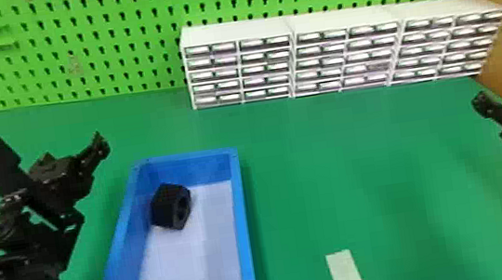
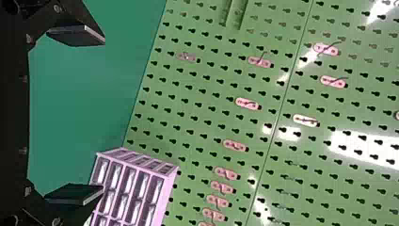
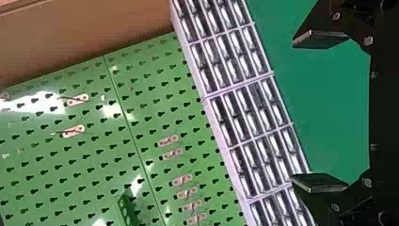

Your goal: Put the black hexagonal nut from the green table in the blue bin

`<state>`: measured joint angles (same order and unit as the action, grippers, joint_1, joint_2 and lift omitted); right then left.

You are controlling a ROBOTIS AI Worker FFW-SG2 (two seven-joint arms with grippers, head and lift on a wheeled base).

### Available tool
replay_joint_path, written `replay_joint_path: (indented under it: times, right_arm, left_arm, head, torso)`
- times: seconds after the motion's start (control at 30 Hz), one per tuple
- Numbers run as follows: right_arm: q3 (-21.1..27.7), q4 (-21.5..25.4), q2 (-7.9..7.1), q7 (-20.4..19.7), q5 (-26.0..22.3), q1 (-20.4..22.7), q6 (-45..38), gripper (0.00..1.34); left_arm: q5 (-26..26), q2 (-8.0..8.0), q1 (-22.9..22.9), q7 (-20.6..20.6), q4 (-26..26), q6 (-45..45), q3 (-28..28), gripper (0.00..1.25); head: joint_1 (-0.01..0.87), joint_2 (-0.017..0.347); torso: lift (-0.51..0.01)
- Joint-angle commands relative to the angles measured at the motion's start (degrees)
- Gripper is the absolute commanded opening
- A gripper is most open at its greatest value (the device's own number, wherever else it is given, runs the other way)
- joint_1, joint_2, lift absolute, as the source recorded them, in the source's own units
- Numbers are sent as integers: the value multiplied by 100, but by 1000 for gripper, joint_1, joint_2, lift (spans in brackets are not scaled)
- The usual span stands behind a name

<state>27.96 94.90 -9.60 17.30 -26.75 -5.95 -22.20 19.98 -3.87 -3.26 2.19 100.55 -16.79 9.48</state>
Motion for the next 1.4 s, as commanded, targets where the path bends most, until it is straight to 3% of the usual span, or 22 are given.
replay_joint_path:
  times: [0.0, 0.33, 0.57, 1.37]
  right_arm:
    - [-18, 37, -16, 2, -24, -37, 32, 1060]
    - [-238, 55, -139, -7, 11, -108, 32, 1060]
    - [-273, 20, -33, -7, 161, -143, -12, 1062]
    - [-370, 11, 2, -7, 170, -196, -47, 1060]
  left_arm:
    - [15, 0, 1, 0, 0, 0, -25, 1080]
    - [-126, 9, -122, 0, 0, 0, -157, 1080]
    - [-144, 0, -131, 0, 0, 0, -183, 1080]
    - [-135, 0, -131, 0, 70, 0, -16, 1080]
  head:
    - [692, 9]
    - [692, 9]
    - [692, 9]
    - [692, 9]
  torso:
    - [-97]
    - [-97]
    - [-97]
    - [-97]
